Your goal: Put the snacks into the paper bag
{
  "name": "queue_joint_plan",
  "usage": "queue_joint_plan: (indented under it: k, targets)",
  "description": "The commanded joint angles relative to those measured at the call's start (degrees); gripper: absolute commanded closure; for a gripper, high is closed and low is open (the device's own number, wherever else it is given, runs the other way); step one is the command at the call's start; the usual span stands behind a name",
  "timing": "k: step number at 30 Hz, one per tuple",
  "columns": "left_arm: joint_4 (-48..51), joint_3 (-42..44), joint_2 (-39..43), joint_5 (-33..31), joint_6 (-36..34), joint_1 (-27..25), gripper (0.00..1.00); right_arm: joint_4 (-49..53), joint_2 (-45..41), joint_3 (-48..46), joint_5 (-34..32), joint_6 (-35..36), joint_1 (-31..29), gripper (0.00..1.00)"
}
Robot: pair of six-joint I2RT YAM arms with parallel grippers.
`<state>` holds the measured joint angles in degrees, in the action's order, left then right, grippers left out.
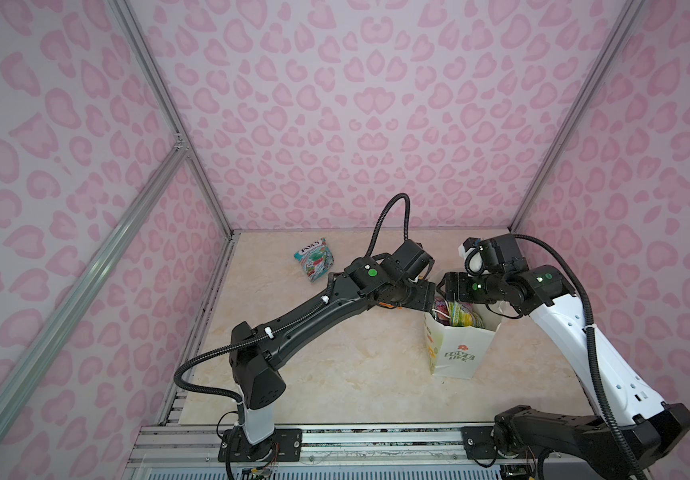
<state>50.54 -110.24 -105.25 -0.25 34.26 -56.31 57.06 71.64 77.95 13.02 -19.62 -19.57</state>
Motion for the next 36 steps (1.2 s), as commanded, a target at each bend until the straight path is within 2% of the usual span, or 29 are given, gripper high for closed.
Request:
queue_joint_plan:
  k: [1,5,10,15,20,28,36]
  targets:
    - [0.3,-0.8,-0.7,0.1,-0.8,0.1,0.27,-1.1,-0.2,-2.5,1.2,2.5,0.1,0.26]
    - [0.6,-1.2,-1.2,0.5,-0.5,0.1,0.33,-0.4,-0.8,-4.0,-0.5,3.4,0.1,0.32]
    - [-0.3,-1.0,-1.3,1.8,-0.2,0.1,0.36,-1.4,0.0,-5.6,-1.6,4.9,-1.4,0.33]
    - [-0.4,-2.1,-2.5,2.7,0.2,0.1,0.41,-4.7,2.6,-4.1,-6.6,4.4,-4.9,0.33]
    - [-0.8,-3.2,-3.6,4.3,0.8,0.1,0.47,-8.5,3.5,-4.1,-9.4,4.5,-6.1,0.39]
    - [-0.8,-3.4,-2.0,3.4,1.5,0.2,0.49,-14.9,0.8,-7.8,-8.9,5.7,-6.4,0.72]
    - [-0.4,-3.2,-0.2,2.0,1.4,0.5,0.49,-15.6,-0.6,-7.8,-7.7,7.1,-6.4,1.00]
